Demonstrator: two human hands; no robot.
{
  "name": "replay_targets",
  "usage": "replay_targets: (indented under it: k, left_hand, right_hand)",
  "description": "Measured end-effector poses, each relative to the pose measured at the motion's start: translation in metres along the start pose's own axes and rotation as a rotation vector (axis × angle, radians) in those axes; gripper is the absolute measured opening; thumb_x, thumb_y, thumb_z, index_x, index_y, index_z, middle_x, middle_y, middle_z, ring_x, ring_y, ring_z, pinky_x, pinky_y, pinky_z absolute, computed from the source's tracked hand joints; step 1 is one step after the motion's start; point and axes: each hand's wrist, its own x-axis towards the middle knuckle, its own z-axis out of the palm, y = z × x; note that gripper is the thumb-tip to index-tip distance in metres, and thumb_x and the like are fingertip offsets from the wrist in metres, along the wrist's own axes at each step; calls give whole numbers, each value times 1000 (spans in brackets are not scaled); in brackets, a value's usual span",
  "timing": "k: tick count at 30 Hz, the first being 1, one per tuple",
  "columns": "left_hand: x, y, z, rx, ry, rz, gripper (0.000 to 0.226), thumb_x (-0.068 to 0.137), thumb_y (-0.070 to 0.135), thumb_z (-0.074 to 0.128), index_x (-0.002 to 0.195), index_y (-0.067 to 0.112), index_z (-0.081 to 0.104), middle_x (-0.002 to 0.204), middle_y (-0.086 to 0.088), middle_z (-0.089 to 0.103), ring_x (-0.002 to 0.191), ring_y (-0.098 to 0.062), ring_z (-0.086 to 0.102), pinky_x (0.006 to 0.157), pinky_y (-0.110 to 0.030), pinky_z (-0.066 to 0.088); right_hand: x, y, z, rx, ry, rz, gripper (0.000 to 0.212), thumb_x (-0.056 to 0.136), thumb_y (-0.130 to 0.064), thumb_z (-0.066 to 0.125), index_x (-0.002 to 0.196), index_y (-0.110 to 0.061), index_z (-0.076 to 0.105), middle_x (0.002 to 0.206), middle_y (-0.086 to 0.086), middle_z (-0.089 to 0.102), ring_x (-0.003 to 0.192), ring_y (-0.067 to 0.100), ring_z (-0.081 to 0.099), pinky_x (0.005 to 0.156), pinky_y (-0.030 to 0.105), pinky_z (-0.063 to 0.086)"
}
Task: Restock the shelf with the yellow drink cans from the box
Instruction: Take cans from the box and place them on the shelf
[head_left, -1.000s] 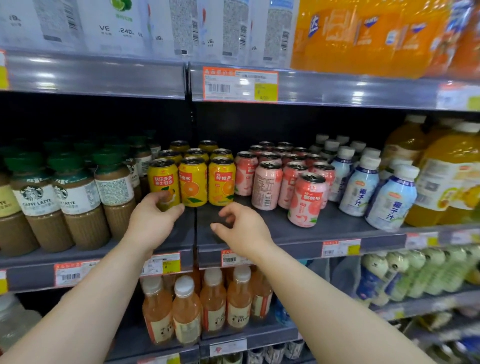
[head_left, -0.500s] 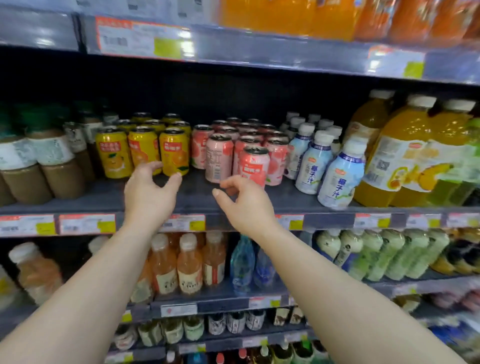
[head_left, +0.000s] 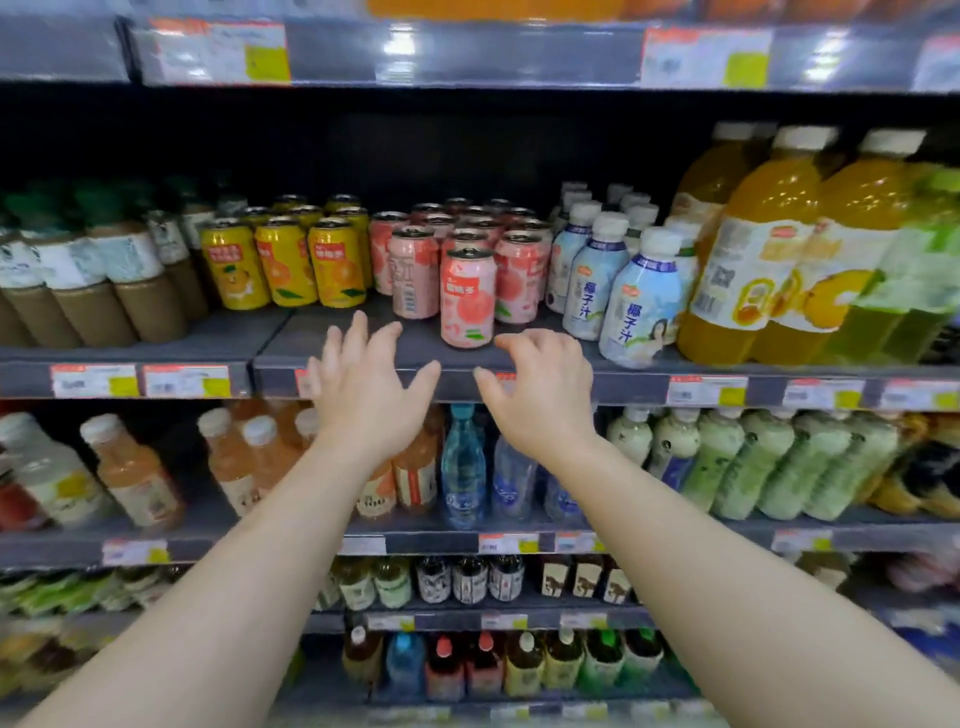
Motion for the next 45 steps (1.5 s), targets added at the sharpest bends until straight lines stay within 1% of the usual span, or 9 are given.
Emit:
replay_targets:
  k: [3,6,10,18,23,28,34,38,45]
  left_hand:
    - [-8,13,11,-18,-62,51,66,90,58,46,147,29,30,162,-4,11,147,-29,5,117,-51,6]
    - [-15,32,25,-33,-119,105,67,90,57,47,148,28,29,162,-6,11,147,-31,4,117,-53,6]
    - [-27,62,41,-21,-158,181,67,89,56,47,147,27,31,161,-6,14,147,-31,6,117,-53,9]
    - [-63,157,71,-23,-255,334,68,90,60,42,148,29,27,162,-3,7,148,-30,1,117,-53,6]
    - [-116,250,107,-31,-287,423,64,90,60,42,146,31,30,162,0,6,148,-28,0,118,-53,3]
    - [-182,364,142,-49,-355,441,65,90,61,41,147,32,28,162,-2,8,148,-28,-1,118,-53,3]
    - [-236,471,170,-145,-410,530,65,90,62,42,147,33,30,162,1,6,148,-25,-1,117,-52,3]
    - [-247,512,191,-161,-423,578,64,90,62,40,147,34,29,162,2,4,148,-25,-2,117,-51,2]
    - [-228,548,238,-161,-452,583,63,91,60,41,147,33,29,162,1,5,148,-26,-2,118,-53,3]
  right_hand:
    - [-16,14,-6,-47,-45,81,60,90,-49,51,143,-24,39,151,6,32,142,29,17,113,43,13]
    - [-28,34,-18,-119,-81,136,64,92,-53,45,148,-26,29,159,7,18,146,30,4,115,46,6]
    - [-44,63,-39,-188,-89,205,67,92,-57,41,150,-28,24,160,6,13,146,30,2,115,49,5]
    - [-77,144,-97,-191,-88,336,65,93,-56,41,150,-32,22,161,4,9,147,30,-2,117,49,1]
    - [-116,231,-158,-236,-107,404,62,93,-58,38,149,-36,21,161,4,9,147,29,-3,117,50,3]
    - [-165,332,-235,-274,-165,463,63,94,-59,36,150,-34,21,161,3,5,147,28,-5,117,50,-1]
    - [-211,421,-309,-334,-99,580,62,94,-58,38,149,-33,24,160,6,14,147,30,1,116,51,4]
    - [-222,460,-325,-333,-71,659,61,94,-58,38,149,-34,24,160,5,15,147,30,2,116,50,2]
    - [-196,519,-316,-330,-78,677,60,94,-56,40,148,-34,26,159,5,17,147,29,4,117,49,4]
